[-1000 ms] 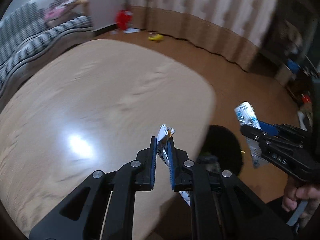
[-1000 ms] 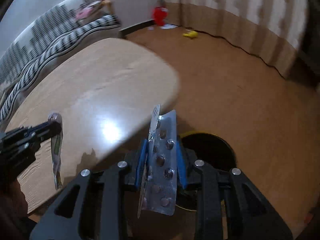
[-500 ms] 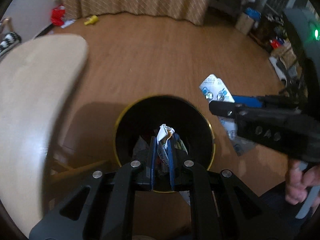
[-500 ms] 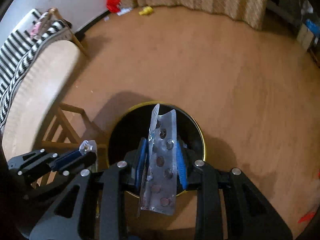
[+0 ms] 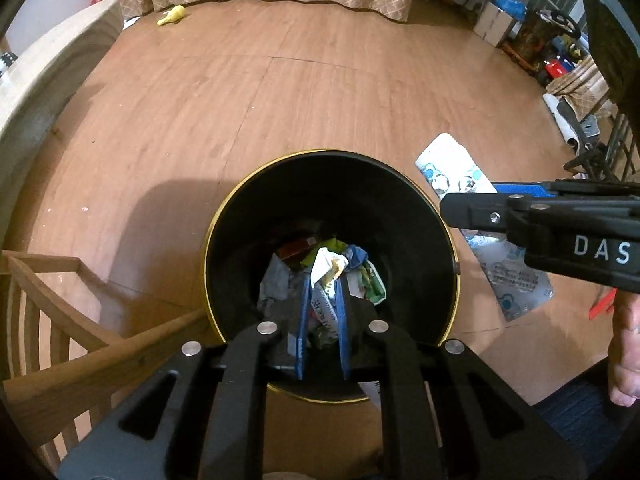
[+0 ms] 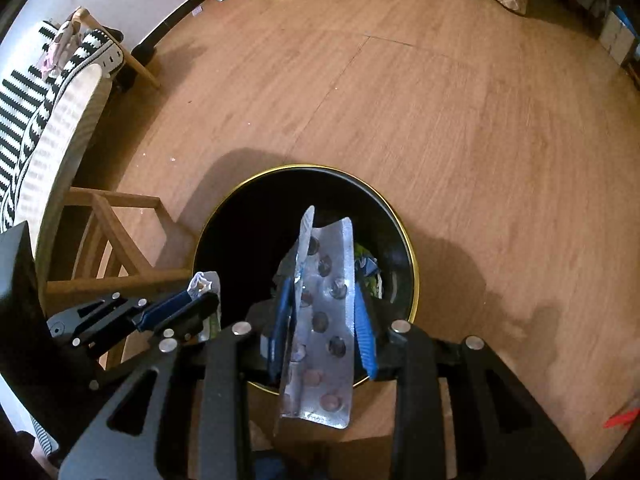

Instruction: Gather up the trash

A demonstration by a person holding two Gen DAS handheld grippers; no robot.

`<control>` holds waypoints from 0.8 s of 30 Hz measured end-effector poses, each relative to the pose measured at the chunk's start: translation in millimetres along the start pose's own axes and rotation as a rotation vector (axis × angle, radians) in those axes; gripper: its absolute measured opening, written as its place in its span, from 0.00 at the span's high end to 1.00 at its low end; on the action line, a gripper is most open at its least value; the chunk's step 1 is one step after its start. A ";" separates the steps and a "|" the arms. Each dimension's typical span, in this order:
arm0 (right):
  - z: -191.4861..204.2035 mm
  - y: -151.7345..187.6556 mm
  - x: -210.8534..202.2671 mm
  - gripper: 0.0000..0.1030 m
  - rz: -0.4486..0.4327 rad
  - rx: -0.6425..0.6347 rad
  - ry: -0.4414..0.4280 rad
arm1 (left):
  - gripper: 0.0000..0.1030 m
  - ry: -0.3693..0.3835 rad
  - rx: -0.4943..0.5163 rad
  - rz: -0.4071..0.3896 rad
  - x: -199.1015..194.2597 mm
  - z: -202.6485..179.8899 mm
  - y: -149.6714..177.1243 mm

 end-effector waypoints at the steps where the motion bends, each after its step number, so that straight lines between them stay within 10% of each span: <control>1: -0.7 -3.5 -0.3 0.53 -0.003 0.005 0.002 | 0.82 0.004 0.001 0.000 1.0 -4.7 -0.2; 4: -1.2 -9.8 -7.4 0.31 -0.051 0.024 -0.007 | 0.28 -0.003 0.008 0.006 0.3 -6.0 0.8; 14: -10.7 -19.8 -28.4 0.29 -0.141 0.102 -0.042 | 0.16 -0.039 -0.003 -0.076 -42.0 -8.5 -7.3; 24: 103.5 -10.7 -129.2 0.19 -0.405 -0.078 -0.196 | 0.10 -0.212 -0.186 -0.316 -229.8 55.7 44.3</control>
Point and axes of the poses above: each gripper's, at about its wrist camera, not at the fingertips, and x roughly the way its jaws point, z to its left, y to its underside, the point moved 8 cm from there along x, roughly the way its jaws point, and after that the axes turned 15 degrees about x, right-handed, at the moved point
